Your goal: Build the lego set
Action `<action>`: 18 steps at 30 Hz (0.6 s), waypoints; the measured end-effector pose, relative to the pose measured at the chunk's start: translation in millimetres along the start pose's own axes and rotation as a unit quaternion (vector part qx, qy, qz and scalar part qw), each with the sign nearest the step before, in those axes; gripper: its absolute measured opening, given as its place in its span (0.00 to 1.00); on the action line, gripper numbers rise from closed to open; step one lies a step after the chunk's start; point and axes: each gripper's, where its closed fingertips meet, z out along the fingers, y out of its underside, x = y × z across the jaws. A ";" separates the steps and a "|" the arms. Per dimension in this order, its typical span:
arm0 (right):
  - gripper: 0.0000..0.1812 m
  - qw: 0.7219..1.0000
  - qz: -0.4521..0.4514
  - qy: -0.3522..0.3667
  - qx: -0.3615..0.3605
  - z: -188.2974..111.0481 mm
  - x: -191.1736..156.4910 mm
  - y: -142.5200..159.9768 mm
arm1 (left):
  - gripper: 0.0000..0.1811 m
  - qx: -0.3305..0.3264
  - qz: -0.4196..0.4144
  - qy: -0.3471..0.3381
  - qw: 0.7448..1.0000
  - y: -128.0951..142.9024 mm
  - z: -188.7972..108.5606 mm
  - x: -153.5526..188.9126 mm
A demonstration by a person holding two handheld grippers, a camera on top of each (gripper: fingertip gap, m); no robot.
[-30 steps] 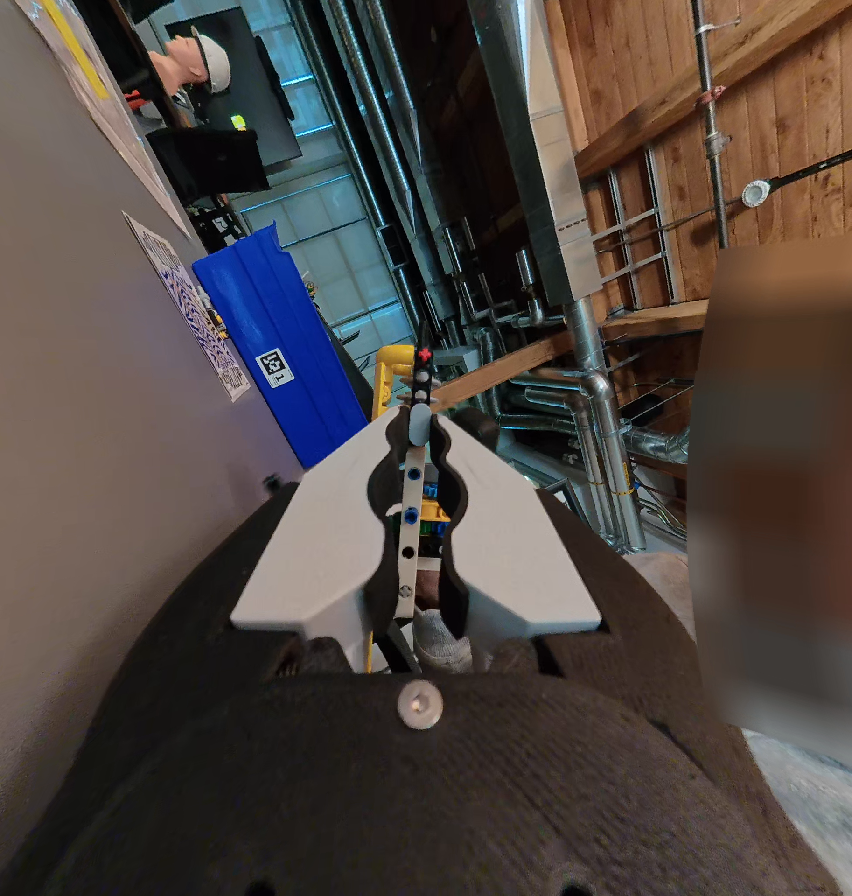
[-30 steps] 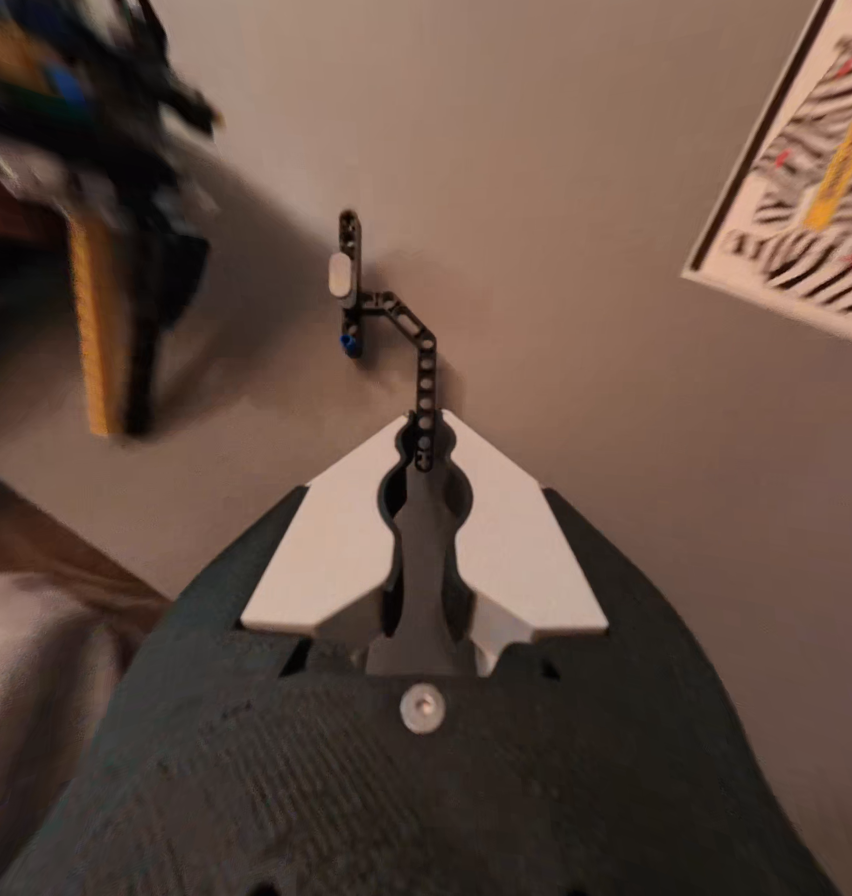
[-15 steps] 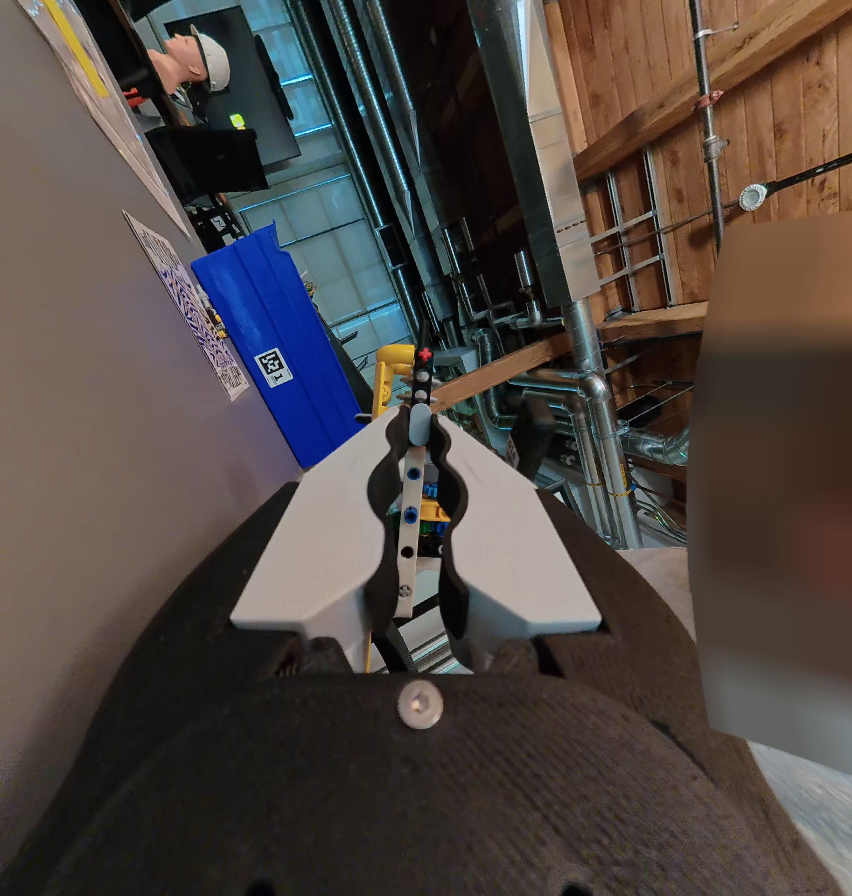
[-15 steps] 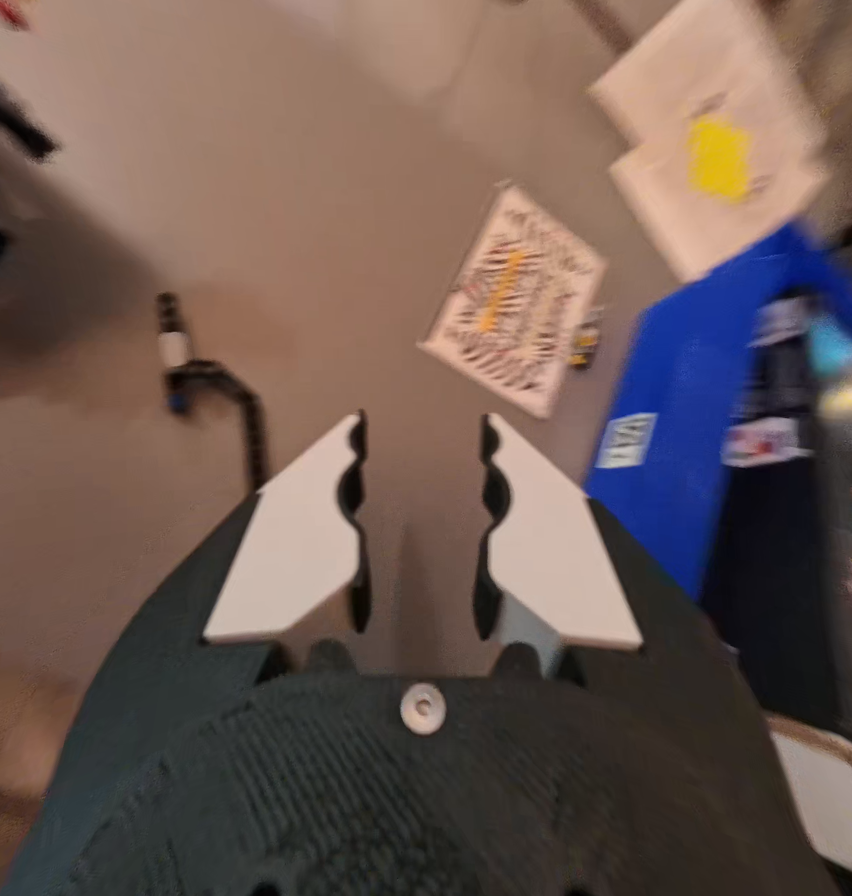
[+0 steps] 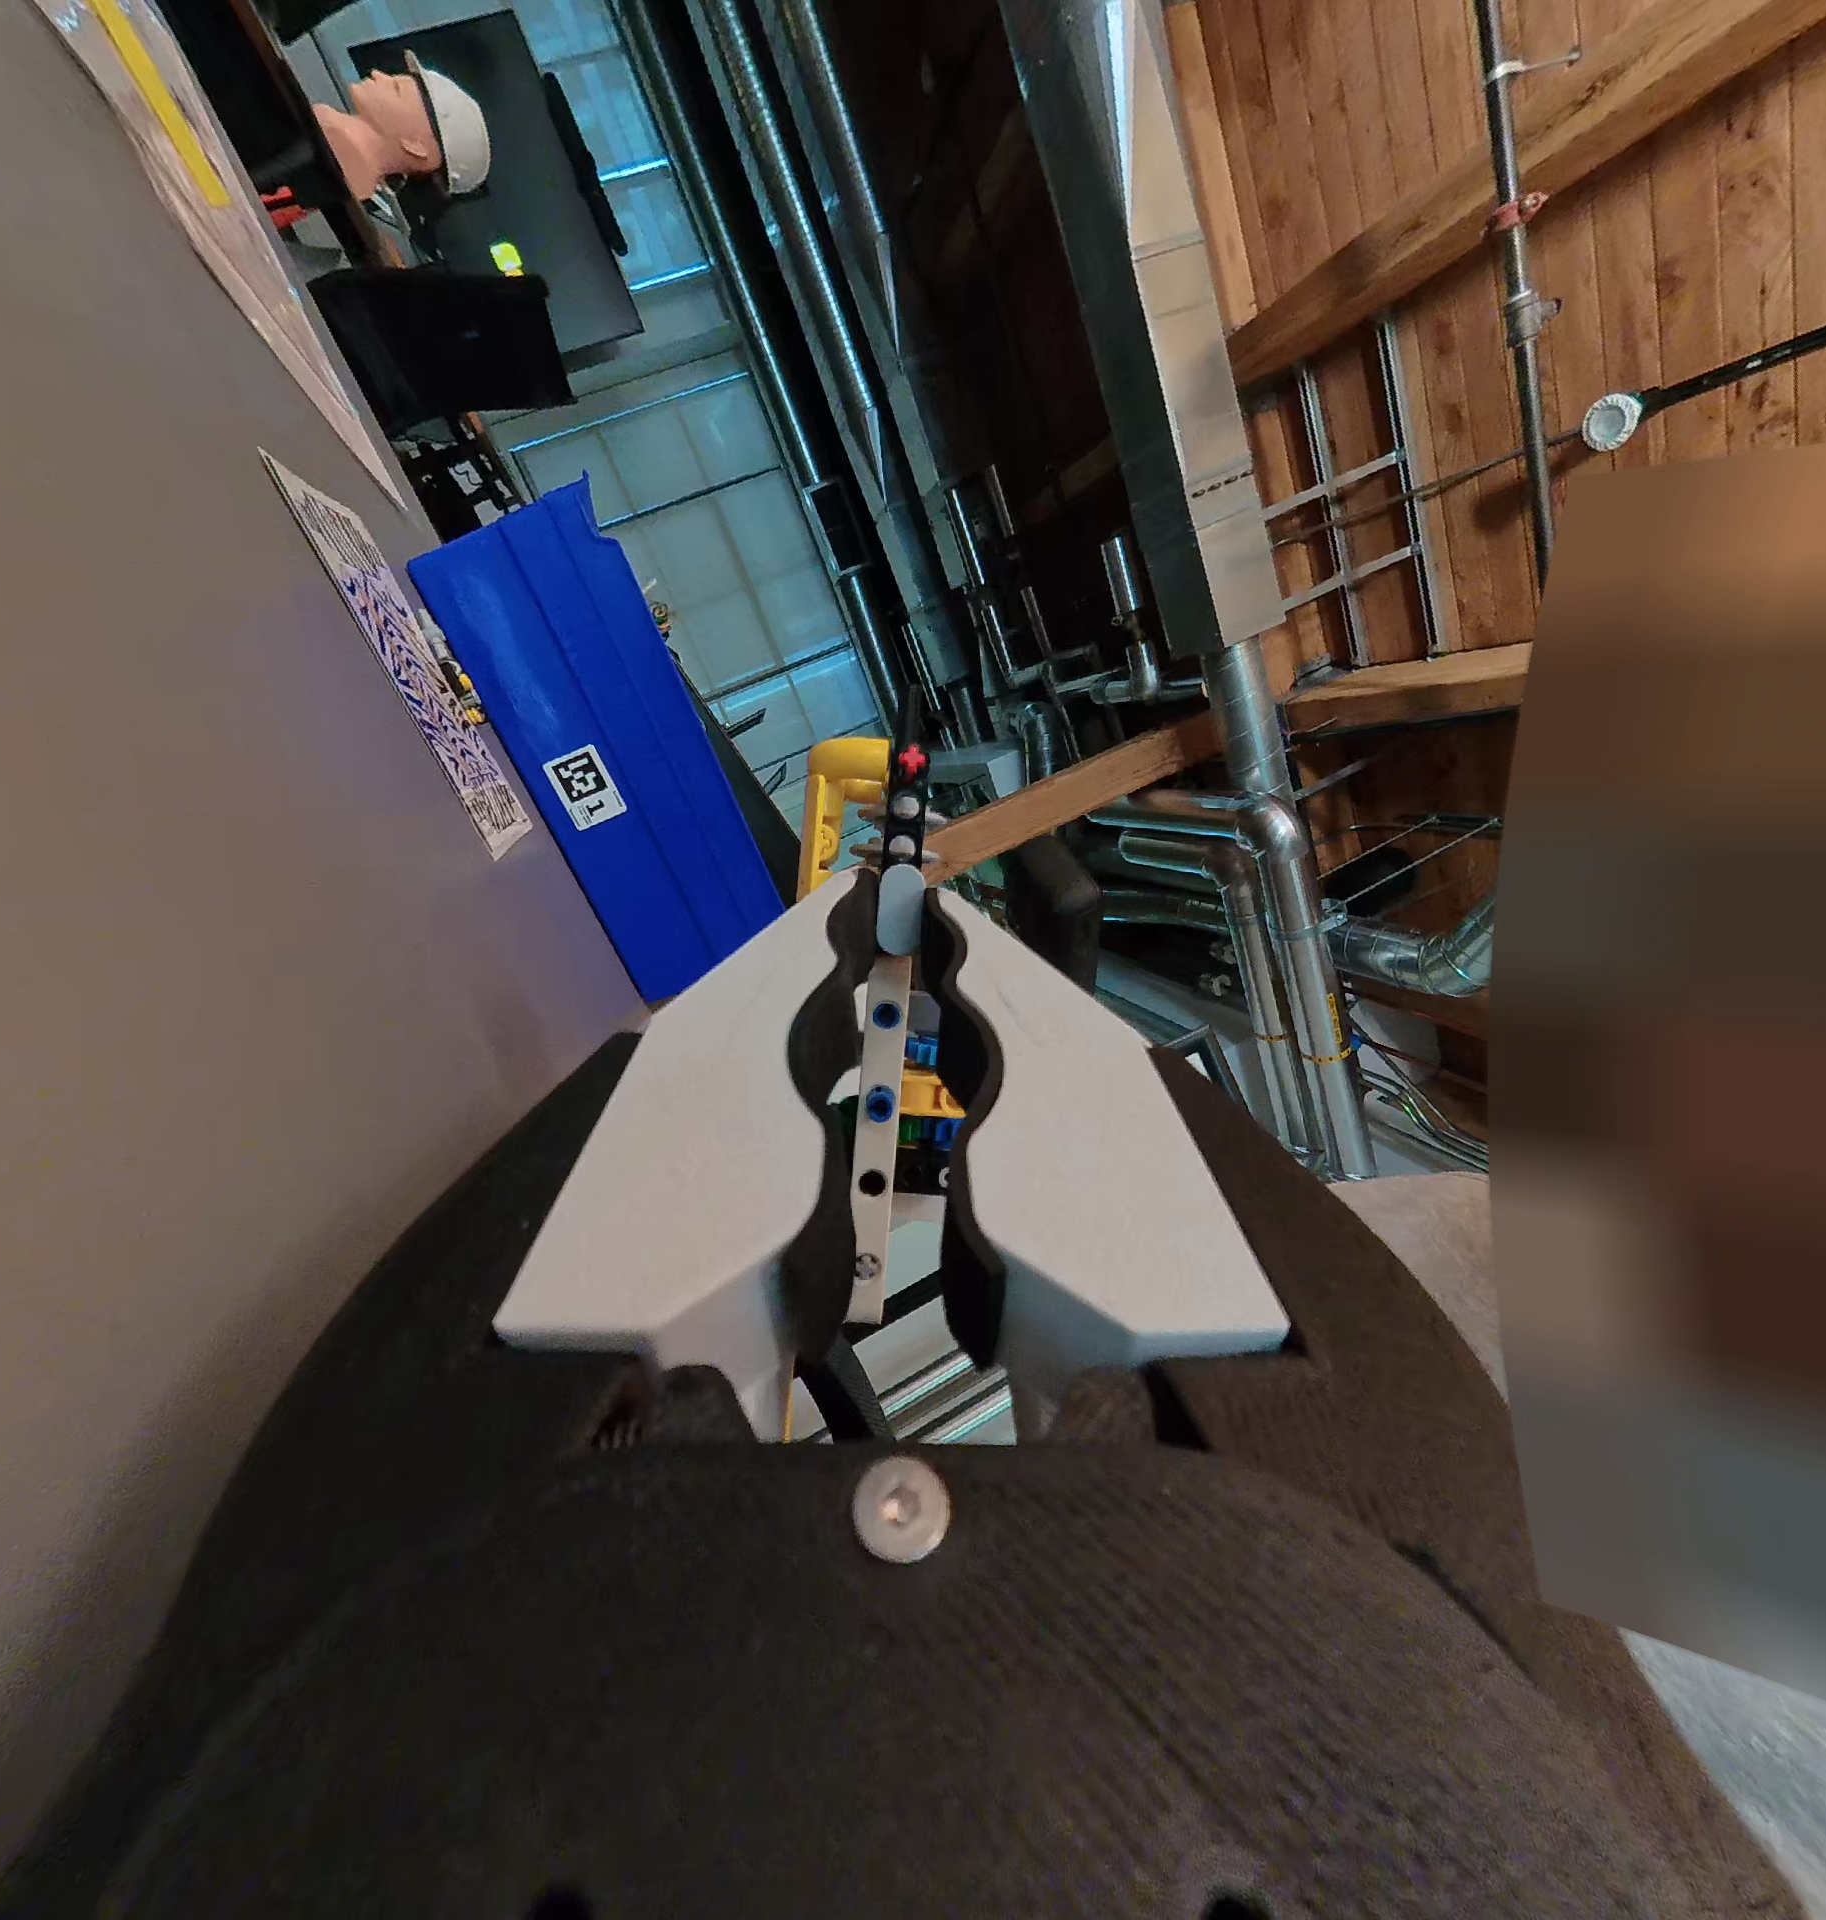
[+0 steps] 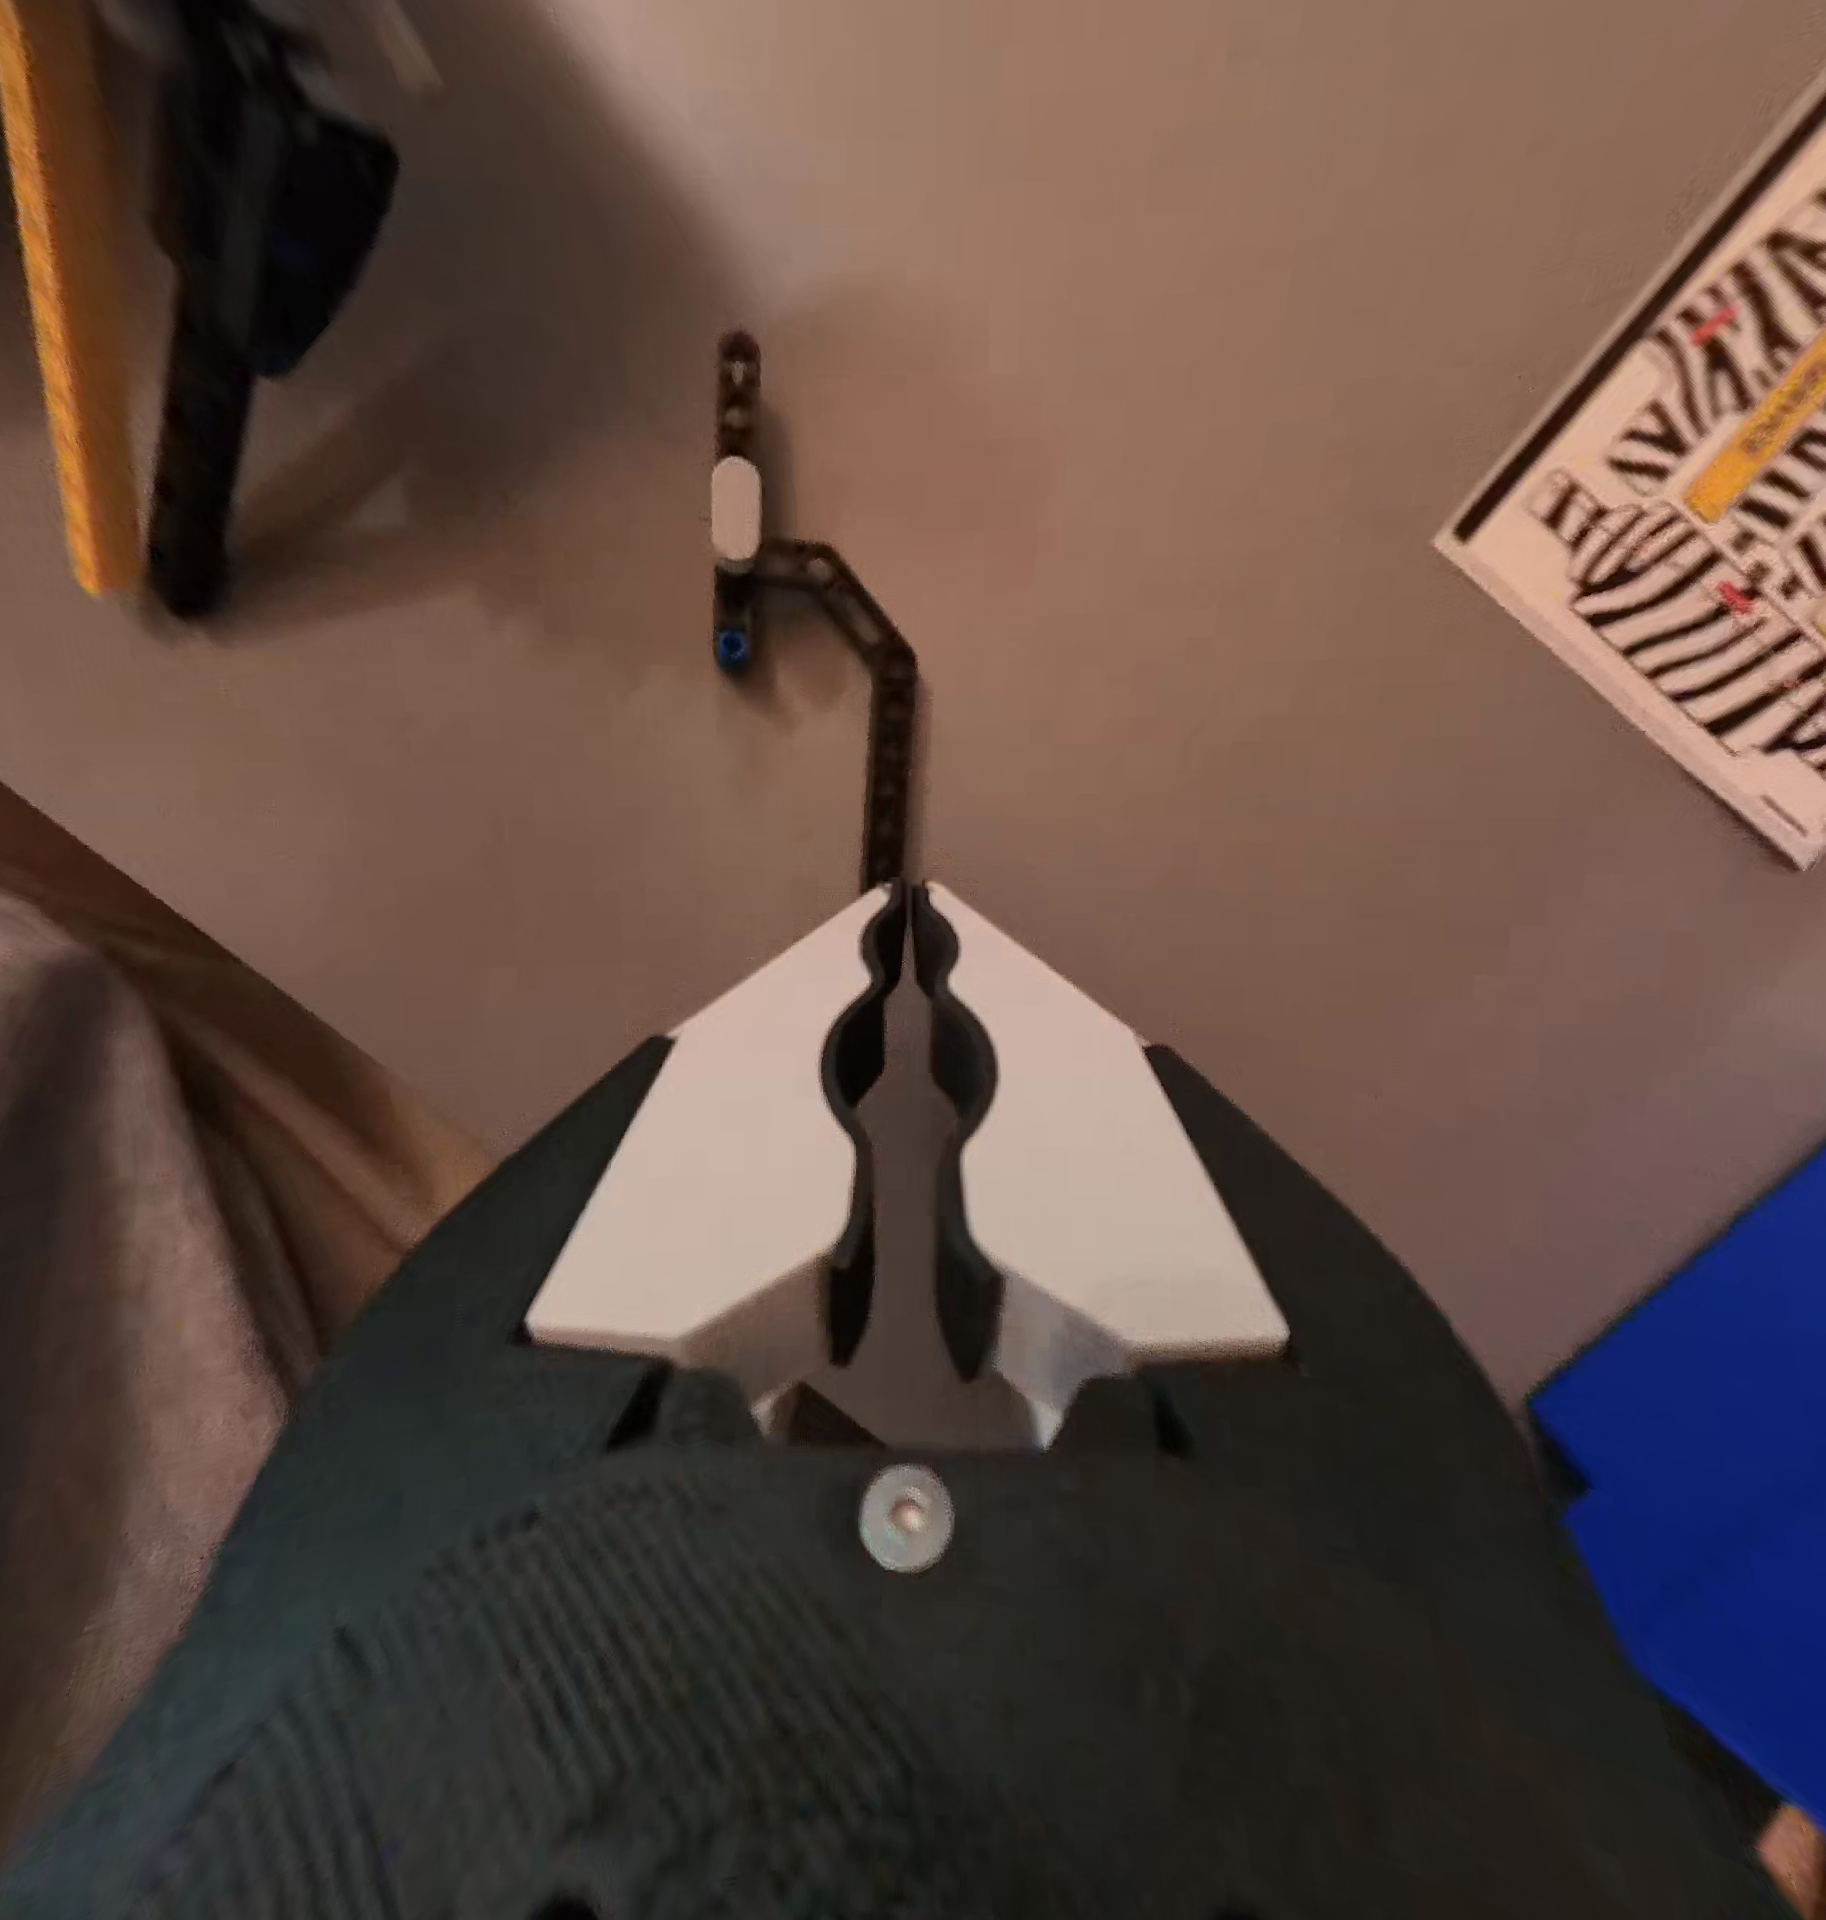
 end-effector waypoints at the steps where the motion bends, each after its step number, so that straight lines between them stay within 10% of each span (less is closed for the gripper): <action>1: 0.01 1.000 -0.008 -0.004 -0.008 2.8 -1.5 -0.2 | 0.03 0.000 0.000 0.000 1.000 0.0 0.0 -0.1; 18: 0.03 0.998 0.015 -0.054 -0.040 27.0 -5.7 -11.3 | 0.03 -0.005 0.000 -0.008 1.000 1.7 1.4 -2.6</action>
